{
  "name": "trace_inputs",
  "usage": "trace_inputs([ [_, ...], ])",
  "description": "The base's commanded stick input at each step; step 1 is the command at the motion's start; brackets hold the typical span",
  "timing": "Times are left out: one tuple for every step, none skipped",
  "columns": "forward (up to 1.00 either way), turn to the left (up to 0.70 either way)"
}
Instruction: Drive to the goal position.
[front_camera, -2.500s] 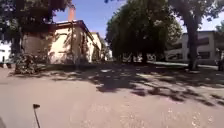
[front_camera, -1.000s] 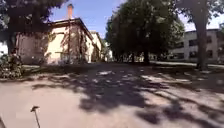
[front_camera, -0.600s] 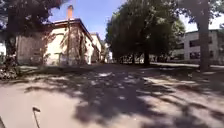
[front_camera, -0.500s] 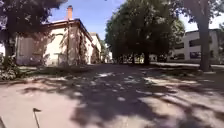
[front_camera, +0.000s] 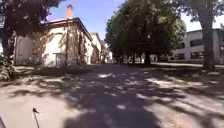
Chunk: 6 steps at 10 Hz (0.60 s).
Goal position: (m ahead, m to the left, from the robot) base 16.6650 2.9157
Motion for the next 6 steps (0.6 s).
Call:
trace_inputs([
  [0.70, 0.00],
  [0.70, 0.00],
  [0.70, 0.00],
  [0.70, 0.00],
  [0.70, 0.00],
  [0.70, 0.00],
])
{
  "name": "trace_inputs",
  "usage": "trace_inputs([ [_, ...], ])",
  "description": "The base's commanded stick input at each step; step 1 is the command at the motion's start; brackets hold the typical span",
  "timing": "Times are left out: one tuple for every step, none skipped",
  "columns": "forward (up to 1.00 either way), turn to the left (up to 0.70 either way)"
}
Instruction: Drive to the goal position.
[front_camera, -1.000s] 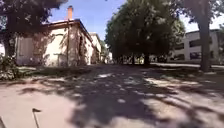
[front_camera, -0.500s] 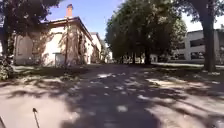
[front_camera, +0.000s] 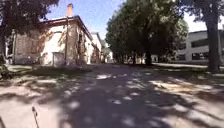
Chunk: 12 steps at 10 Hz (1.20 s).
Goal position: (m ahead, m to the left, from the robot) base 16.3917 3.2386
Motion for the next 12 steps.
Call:
trace_inputs([
  [0.70, 0.00],
  [0.70, 0.00],
  [0.70, 0.00],
  [0.70, 0.00],
  [0.70, 0.00],
  [0.70, -0.04],
  [0.70, -0.04],
  [0.70, -0.02],
  [0.70, 0.00],
  [0.70, 0.00],
  [0.70, 0.00],
  [0.70, 0.00],
])
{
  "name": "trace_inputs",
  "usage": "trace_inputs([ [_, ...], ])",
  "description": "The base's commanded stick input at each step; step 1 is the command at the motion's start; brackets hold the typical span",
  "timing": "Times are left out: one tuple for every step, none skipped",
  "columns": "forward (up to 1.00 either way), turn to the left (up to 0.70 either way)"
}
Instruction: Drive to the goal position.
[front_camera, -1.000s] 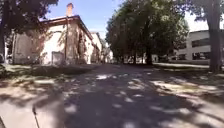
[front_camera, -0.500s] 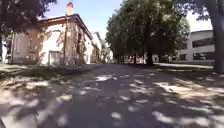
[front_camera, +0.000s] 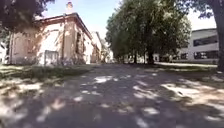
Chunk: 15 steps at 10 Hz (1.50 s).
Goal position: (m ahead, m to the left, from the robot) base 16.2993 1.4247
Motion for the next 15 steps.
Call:
trace_inputs([
  [0.70, 0.00],
  [0.70, 0.00],
  [0.70, 0.00],
  [0.70, 0.00],
  [0.70, 0.00],
  [0.70, 0.00],
  [0.70, 0.00],
  [0.70, 0.00],
  [0.70, 0.00],
  [0.70, 0.00],
  [0.70, 0.00],
  [0.70, 0.00],
  [0.70, 0.00],
  [0.70, 0.00],
  [0.70, 0.00],
])
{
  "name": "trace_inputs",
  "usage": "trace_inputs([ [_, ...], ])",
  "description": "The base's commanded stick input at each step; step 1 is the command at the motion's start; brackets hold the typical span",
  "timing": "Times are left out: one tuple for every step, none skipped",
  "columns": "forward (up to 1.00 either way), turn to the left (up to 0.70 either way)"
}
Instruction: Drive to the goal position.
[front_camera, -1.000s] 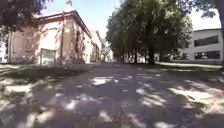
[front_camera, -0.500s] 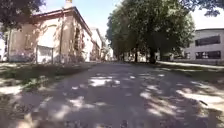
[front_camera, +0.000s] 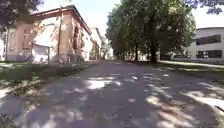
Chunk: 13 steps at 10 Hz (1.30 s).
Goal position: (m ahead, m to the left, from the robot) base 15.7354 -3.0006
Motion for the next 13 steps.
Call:
trace_inputs([
  [0.70, 0.00],
  [0.70, 0.00],
  [0.70, 0.00],
  [0.70, 0.00],
  [0.70, 0.00],
  [0.70, 0.00],
  [0.70, 0.00],
  [0.70, 0.00],
  [0.70, 0.00],
  [0.70, 0.00],
  [0.70, 0.00],
  [0.70, 0.00],
  [0.70, 0.00],
])
